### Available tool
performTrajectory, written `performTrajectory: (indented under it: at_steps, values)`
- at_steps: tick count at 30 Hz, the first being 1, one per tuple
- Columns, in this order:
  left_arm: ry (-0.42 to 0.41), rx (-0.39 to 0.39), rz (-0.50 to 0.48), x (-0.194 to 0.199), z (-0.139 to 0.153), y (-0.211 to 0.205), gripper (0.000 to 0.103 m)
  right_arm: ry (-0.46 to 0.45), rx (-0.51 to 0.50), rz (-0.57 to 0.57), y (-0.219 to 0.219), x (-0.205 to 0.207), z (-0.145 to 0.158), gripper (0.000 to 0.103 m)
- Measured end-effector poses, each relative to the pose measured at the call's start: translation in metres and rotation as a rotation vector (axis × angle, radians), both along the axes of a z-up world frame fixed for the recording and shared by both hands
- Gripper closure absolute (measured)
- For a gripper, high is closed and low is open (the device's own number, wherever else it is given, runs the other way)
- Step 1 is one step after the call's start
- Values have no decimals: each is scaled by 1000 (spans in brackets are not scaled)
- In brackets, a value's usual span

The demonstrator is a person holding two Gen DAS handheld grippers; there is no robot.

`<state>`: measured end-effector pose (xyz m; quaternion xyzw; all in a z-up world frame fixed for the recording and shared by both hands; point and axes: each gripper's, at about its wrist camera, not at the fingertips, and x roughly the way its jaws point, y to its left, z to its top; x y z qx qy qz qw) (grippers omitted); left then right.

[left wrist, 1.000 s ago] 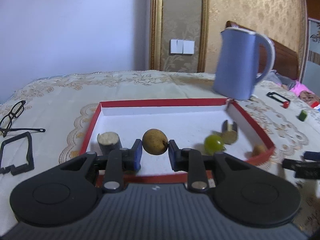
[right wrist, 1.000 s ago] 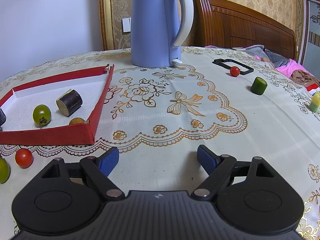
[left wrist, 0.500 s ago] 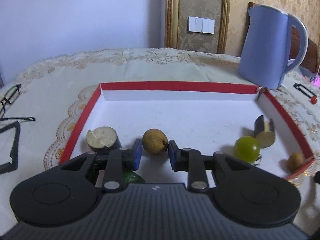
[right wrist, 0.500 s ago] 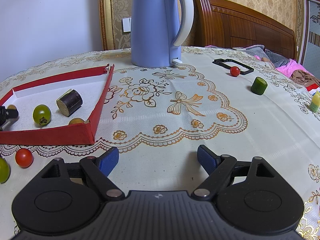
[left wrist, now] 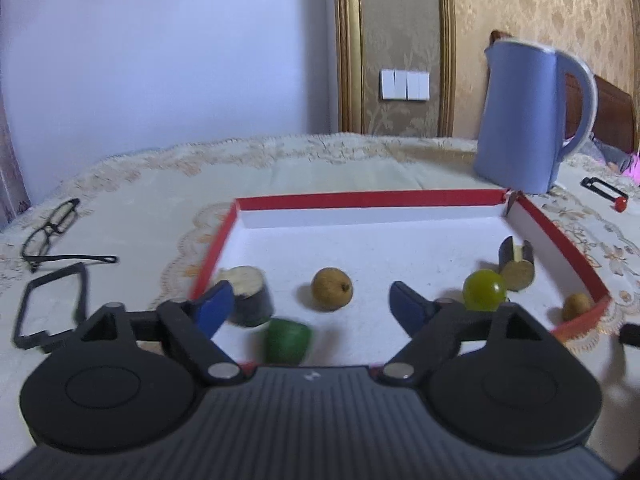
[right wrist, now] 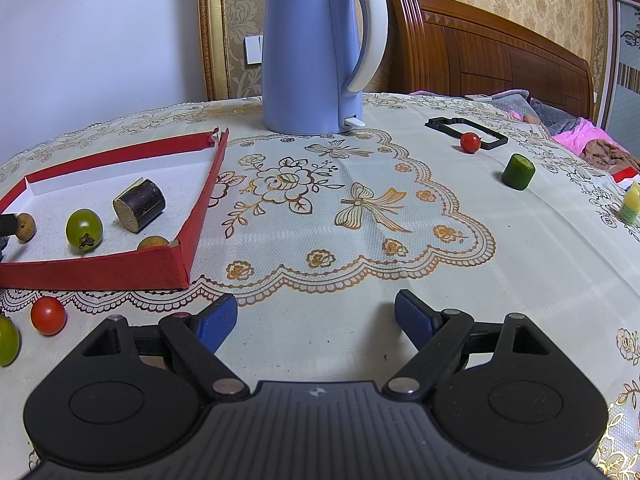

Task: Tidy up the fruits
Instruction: 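Lower the pear into the red tray and open the left gripper, then grasp the red tomato beside the tray with the right gripper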

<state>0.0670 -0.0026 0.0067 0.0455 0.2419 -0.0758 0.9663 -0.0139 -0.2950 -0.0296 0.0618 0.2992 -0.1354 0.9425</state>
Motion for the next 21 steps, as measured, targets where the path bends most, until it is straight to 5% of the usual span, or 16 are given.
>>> performTrajectory:
  at_steps: [6, 16, 21]
  values:
    - [24, -26, 48, -21, -3, 42, 12, 0, 0, 0, -1, 0, 0, 17]
    - [104, -66, 306, -12, -26, 106, 11, 0, 0, 0, -1, 0, 0, 17]
    - [145, -121, 318, -8, -30, 120, 3, 1, -1, 0, 0, 0, 0, 16]
